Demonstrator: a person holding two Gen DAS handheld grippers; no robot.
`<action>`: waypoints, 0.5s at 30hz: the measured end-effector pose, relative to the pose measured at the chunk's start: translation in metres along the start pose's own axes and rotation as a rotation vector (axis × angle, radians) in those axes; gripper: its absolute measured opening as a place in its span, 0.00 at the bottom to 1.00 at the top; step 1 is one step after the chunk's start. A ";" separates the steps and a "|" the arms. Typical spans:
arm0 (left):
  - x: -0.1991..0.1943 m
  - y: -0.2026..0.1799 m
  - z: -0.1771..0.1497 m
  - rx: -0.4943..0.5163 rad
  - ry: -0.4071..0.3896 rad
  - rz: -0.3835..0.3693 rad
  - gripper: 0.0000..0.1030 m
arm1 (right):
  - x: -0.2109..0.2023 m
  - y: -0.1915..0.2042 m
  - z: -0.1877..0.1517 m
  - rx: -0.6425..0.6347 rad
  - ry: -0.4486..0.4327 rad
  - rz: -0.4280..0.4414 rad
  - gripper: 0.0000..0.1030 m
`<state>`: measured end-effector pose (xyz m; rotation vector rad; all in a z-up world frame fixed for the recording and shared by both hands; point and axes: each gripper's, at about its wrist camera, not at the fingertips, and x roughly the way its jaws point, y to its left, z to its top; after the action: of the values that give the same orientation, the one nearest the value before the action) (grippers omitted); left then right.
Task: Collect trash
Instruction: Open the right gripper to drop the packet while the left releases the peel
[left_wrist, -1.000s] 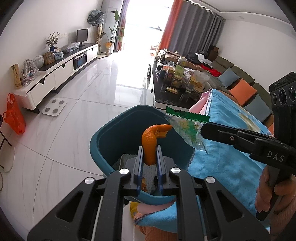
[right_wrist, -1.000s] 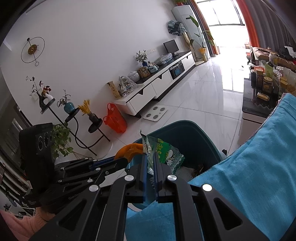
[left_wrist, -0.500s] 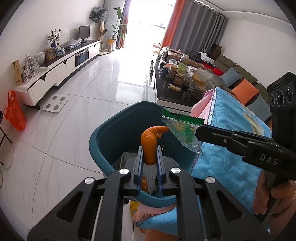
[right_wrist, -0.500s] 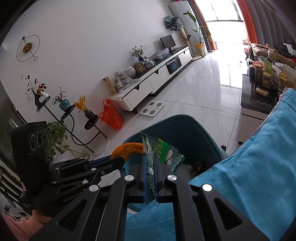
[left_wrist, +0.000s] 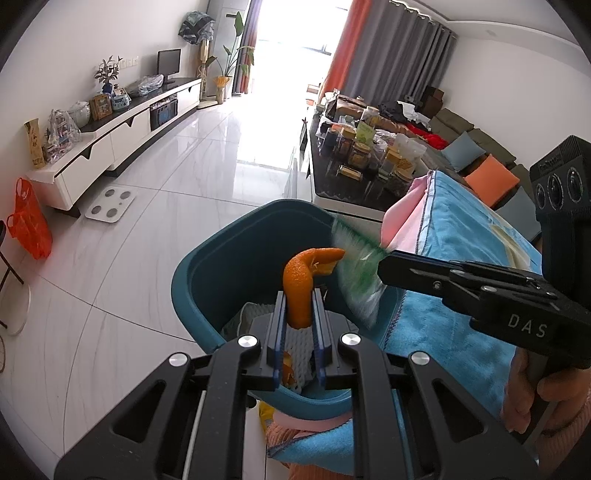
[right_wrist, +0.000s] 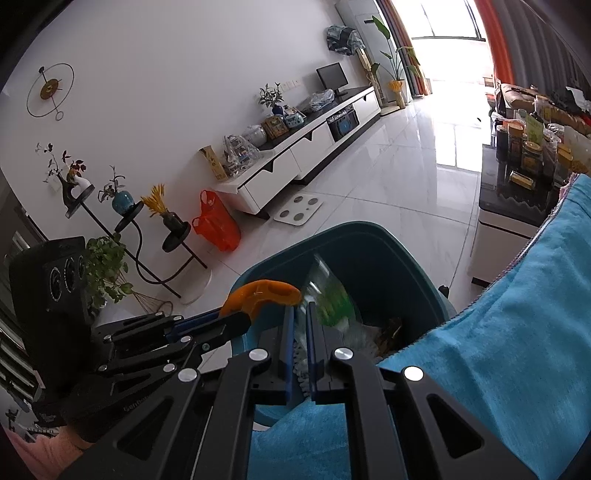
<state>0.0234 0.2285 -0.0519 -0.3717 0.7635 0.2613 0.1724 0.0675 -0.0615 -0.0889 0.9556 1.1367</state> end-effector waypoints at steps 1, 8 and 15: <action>0.001 0.000 0.000 -0.002 0.001 0.000 0.13 | 0.001 0.000 0.000 0.001 0.002 -0.002 0.05; 0.004 -0.001 -0.001 0.001 0.001 0.002 0.14 | 0.002 -0.001 0.002 0.003 0.006 -0.003 0.07; 0.007 -0.001 -0.002 0.009 -0.007 -0.001 0.20 | 0.002 -0.003 0.001 0.005 0.000 -0.002 0.07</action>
<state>0.0275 0.2273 -0.0579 -0.3621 0.7578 0.2579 0.1760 0.0680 -0.0631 -0.0858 0.9581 1.1330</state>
